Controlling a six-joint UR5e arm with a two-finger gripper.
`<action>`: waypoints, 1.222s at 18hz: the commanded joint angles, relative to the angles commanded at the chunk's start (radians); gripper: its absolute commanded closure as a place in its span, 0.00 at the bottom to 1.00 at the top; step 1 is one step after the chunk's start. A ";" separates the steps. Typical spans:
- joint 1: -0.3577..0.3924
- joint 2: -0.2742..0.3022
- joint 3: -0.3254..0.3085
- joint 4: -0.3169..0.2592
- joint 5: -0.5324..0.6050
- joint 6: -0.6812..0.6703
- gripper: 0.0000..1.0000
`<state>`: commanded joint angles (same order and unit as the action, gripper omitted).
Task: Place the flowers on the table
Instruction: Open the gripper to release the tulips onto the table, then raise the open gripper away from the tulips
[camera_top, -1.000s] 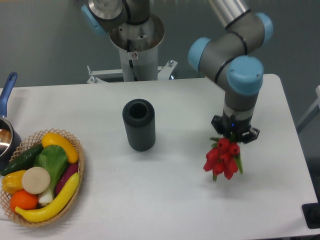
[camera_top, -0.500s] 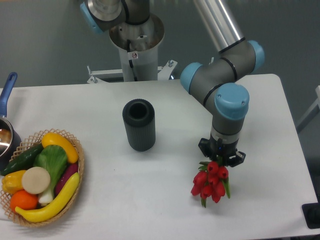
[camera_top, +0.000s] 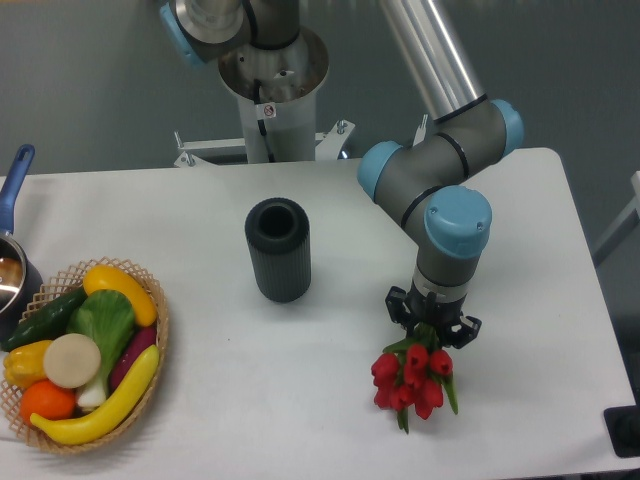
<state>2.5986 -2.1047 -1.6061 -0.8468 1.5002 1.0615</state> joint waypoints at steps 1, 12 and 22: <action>0.002 0.003 0.000 0.000 0.003 -0.002 0.00; 0.078 0.083 -0.002 0.002 0.118 0.037 0.00; 0.150 0.104 0.002 -0.014 0.120 0.195 0.00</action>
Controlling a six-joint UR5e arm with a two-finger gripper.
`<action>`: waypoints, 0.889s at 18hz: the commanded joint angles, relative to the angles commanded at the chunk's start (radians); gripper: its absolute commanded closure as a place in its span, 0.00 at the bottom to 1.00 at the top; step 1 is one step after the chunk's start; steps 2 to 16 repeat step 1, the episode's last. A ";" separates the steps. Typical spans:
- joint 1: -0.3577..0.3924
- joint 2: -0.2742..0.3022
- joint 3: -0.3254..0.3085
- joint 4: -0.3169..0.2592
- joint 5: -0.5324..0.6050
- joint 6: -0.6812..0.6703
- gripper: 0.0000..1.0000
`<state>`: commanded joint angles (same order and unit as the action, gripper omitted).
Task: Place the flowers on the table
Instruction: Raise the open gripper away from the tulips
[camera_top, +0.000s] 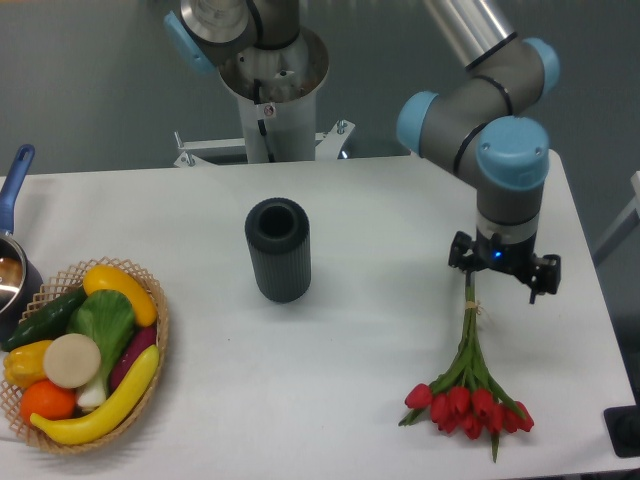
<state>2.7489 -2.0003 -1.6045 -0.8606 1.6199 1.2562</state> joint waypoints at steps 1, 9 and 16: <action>0.002 0.000 -0.003 -0.002 0.000 0.002 0.00; 0.002 0.000 -0.003 -0.002 0.000 0.002 0.00; 0.002 0.000 -0.003 -0.002 0.000 0.002 0.00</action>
